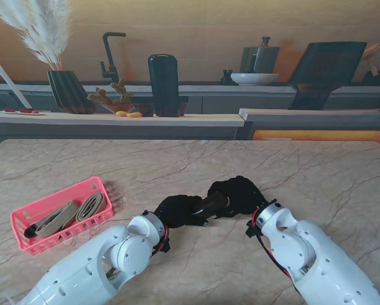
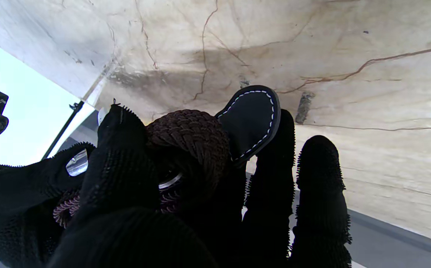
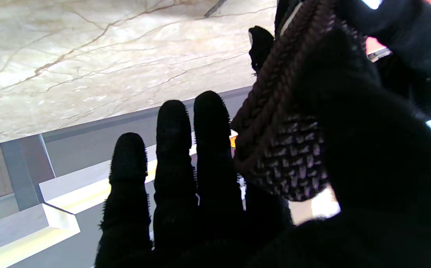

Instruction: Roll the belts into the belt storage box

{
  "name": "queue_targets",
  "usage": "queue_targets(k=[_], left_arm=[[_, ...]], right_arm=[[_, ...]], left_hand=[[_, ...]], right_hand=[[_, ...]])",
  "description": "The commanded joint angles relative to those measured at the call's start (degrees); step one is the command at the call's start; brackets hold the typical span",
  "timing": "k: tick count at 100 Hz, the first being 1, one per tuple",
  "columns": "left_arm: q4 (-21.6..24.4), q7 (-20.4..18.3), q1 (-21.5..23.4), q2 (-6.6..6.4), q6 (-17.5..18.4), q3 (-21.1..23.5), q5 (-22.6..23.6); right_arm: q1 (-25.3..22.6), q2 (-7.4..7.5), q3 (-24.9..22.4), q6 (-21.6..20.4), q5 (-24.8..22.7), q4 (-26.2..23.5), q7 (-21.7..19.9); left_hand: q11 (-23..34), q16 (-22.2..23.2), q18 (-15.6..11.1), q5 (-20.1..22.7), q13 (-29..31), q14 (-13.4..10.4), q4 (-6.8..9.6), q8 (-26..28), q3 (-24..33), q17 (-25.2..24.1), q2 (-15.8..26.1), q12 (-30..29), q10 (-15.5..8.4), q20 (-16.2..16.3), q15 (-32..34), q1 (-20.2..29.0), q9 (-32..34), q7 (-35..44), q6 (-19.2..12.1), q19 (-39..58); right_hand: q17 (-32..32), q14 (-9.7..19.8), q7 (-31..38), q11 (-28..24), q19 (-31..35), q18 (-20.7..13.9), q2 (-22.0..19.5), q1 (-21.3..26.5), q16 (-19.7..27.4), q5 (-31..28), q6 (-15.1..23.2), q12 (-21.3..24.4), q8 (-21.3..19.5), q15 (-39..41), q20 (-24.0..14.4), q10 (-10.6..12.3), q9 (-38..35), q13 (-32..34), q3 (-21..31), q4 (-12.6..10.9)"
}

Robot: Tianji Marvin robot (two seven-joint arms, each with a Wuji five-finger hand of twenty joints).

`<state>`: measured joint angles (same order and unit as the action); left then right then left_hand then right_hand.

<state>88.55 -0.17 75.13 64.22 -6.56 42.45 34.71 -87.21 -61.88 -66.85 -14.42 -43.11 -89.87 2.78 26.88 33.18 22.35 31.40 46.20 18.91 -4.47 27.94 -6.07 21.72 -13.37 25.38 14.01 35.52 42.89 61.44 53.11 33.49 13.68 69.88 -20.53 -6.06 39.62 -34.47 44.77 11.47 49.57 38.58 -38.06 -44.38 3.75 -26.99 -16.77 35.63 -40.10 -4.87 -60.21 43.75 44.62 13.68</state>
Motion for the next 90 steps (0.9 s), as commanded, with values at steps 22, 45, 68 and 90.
queue_targets(k=[22,45,68,90], left_arm=[[-0.8,3.3,1.2,1.31,2.7,1.0,0.4],[1.0,1.0,2.9,0.80,3.0,3.2,-1.9],[3.6,-1.0,5.1,0.17,1.3,6.3,-2.5],[6.8,-2.8,8.0,-0.74,-0.3,10.6,0.0]], right_arm=[[-1.1,-0.51,-0.1,1.0,1.9,-0.9,-0.9],[-2.7,-0.76,-1.7,0.5,6.3,-1.6,-2.1],[-4.5,-1.95,-2.7,-1.2,6.9,-0.9,4.3],[-6.3,-3.39,-3.7,-1.9,5.0,-0.7,13.2]], left_hand=[[6.5,-1.9,0.8,6.5,5.6,0.8,0.92,-1.8,5.8,4.0,5.8,-2.3,-1.1,2.3,5.0,12.1,9.0,17.8,-4.1,6.0],[7.0,-2.8,-0.6,5.0,5.7,-0.7,1.22,1.0,6.2,4.1,6.3,-3.4,-1.9,1.8,4.5,12.4,8.9,19.5,-5.7,5.9],[6.9,-2.9,-0.6,5.3,4.8,-0.8,0.87,1.3,5.5,3.2,6.6,-3.8,-2.4,1.5,4.2,12.3,9.2,19.5,-5.9,5.2],[6.0,-2.1,-0.7,6.5,3.4,-0.5,0.73,0.0,5.4,1.7,6.1,-4.6,-2.0,2.0,4.2,12.5,10.2,19.6,-4.6,5.9]], right_hand=[[0.9,-0.1,17.7,-1.5,2.4,0.3,-9.7,4.0,-0.9,-6.5,6.1,-0.7,-4.6,1.2,0.7,-2.2,2.3,-1.6,6.1,-5.6],[3.1,-0.6,-1.9,5.8,-0.5,0.0,-13.5,-3.4,1.4,5.1,5.0,3.1,-12.1,-5.2,-0.7,-4.2,13.1,-6.4,0.7,-8.3],[4.9,-1.1,-13.8,11.7,-2.5,-0.1,-14.7,-13.7,2.7,18.7,2.9,4.9,-13.2,-9.2,-1.2,-5.1,25.7,-10.1,-2.8,-9.4],[4.2,-1.0,-14.8,11.2,-2.7,-0.2,-15.8,-14.7,2.3,21.9,2.6,4.8,-13.1,-8.5,-1.9,-5.2,27.6,-9.4,-3.5,-9.4]])
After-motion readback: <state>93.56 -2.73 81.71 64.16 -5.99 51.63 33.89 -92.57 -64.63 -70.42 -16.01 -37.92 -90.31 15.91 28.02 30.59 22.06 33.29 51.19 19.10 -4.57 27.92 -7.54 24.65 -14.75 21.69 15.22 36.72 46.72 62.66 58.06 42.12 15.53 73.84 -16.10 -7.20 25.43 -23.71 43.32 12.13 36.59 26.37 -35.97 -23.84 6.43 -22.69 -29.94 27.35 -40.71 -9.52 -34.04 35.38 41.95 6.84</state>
